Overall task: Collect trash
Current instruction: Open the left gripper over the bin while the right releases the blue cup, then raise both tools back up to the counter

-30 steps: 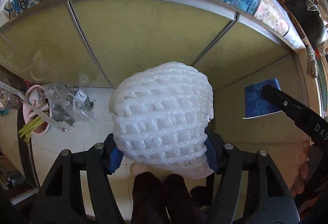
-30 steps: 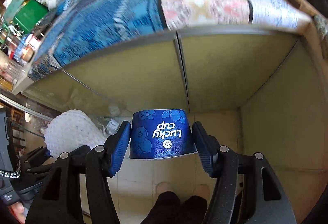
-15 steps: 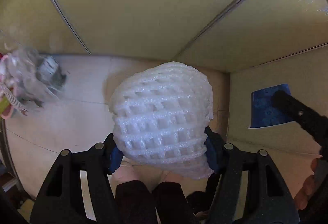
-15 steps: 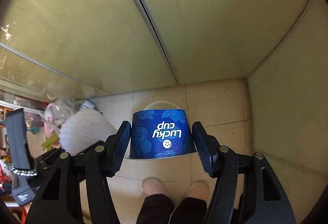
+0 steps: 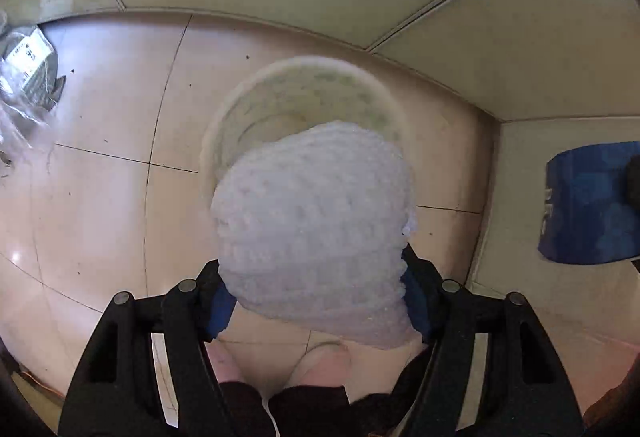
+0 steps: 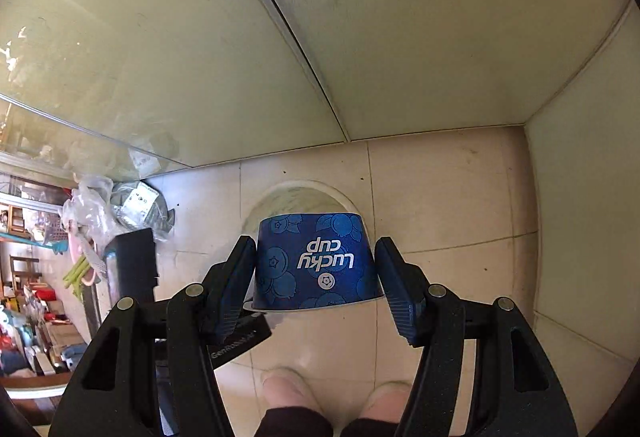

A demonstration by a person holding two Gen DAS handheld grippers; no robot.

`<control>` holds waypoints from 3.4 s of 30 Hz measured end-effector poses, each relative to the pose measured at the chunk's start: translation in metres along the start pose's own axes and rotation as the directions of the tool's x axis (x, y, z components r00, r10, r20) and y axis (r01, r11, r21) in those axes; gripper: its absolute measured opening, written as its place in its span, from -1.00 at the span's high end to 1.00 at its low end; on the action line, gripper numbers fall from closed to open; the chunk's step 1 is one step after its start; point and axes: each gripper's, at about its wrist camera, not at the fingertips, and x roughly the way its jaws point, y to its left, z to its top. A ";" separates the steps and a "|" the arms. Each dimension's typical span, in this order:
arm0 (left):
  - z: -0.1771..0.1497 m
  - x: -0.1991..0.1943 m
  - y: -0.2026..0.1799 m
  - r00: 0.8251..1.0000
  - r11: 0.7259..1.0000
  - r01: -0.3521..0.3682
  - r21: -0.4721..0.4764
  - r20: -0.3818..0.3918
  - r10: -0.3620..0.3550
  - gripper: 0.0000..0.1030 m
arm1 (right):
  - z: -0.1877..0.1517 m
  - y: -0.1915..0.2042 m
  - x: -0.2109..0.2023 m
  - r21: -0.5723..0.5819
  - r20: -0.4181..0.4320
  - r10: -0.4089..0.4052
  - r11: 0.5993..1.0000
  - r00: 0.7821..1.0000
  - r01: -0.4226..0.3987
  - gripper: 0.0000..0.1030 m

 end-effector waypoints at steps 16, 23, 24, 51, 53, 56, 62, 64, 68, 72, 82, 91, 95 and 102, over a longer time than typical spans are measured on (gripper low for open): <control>-0.014 0.006 -0.002 0.999 0.996 -0.021 0.087 0.033 0.018 -0.66 | 0.010 0.000 0.038 -0.032 -0.032 0.035 0.999 0.999 -0.036 -0.13; -0.027 -0.027 0.018 0.990 0.995 -0.096 0.031 0.106 0.092 -0.66 | 0.011 0.000 0.047 -0.033 -0.076 0.030 0.999 0.997 -0.032 -0.14; -0.028 -0.032 0.022 0.989 0.995 -0.101 0.018 0.113 0.098 -0.66 | 0.011 0.002 0.048 -0.041 -0.085 0.021 0.999 0.996 -0.024 -0.14; -0.025 -0.348 -0.055 0.944 0.986 -0.130 0.104 0.316 0.091 -0.66 | 0.034 0.080 -0.235 -0.055 0.046 -0.041 0.998 0.998 0.044 -0.16; -0.028 -0.386 -0.066 0.936 0.984 -0.130 0.122 0.342 0.081 -0.66 | 0.038 0.091 -0.272 -0.054 0.085 -0.039 0.998 0.996 0.044 -0.16; -0.032 -0.443 -0.080 0.922 0.981 -0.130 0.145 0.381 0.066 -0.66 | 0.044 0.107 -0.320 -0.050 0.138 -0.037 0.998 0.990 0.044 -0.16; -0.040 -0.542 -0.100 0.895 0.974 -0.132 0.185 0.444 0.037 -0.66 | 0.047 0.135 -0.404 -0.034 0.237 -0.022 0.999 0.971 0.031 -0.16; -0.040 -0.570 -0.106 0.886 0.970 -0.144 0.195 0.463 0.038 -0.66 | 0.047 0.142 -0.425 -0.029 0.267 -0.011 0.999 0.964 0.020 -0.16; -0.043 -0.620 -0.116 0.852 0.966 -0.151 0.211 0.523 0.018 -0.66 | 0.042 0.163 -0.467 -0.041 0.338 -0.026 0.998 0.941 0.042 -0.16; -0.042 -0.657 -0.128 0.816 0.961 -0.158 0.229 0.578 -0.004 -0.66 | 0.044 0.171 -0.493 -0.043 0.403 -0.048 0.997 0.914 0.071 -0.19; -0.009 -0.702 -0.163 0.771 0.954 -0.185 0.237 0.637 -0.009 -0.66 | 0.081 0.148 -0.536 -0.004 0.451 -0.071 0.997 0.890 0.082 -0.20; 0.077 -0.703 -0.214 0.766 0.972 -0.163 0.166 0.643 0.019 -0.66 | 0.170 0.101 -0.546 -0.037 0.464 -0.065 0.995 0.884 0.092 -0.20; 0.119 -0.692 -0.235 0.773 0.980 -0.173 0.102 0.630 0.071 -0.77 | 0.208 0.085 -0.543 -0.078 0.438 -0.049 0.993 0.898 0.093 -0.20; 0.188 -0.647 -0.264 0.829 0.986 -0.158 0.060 0.551 0.099 -0.80 | 0.262 0.056 -0.517 -0.087 0.380 -0.064 0.991 0.923 0.104 -0.20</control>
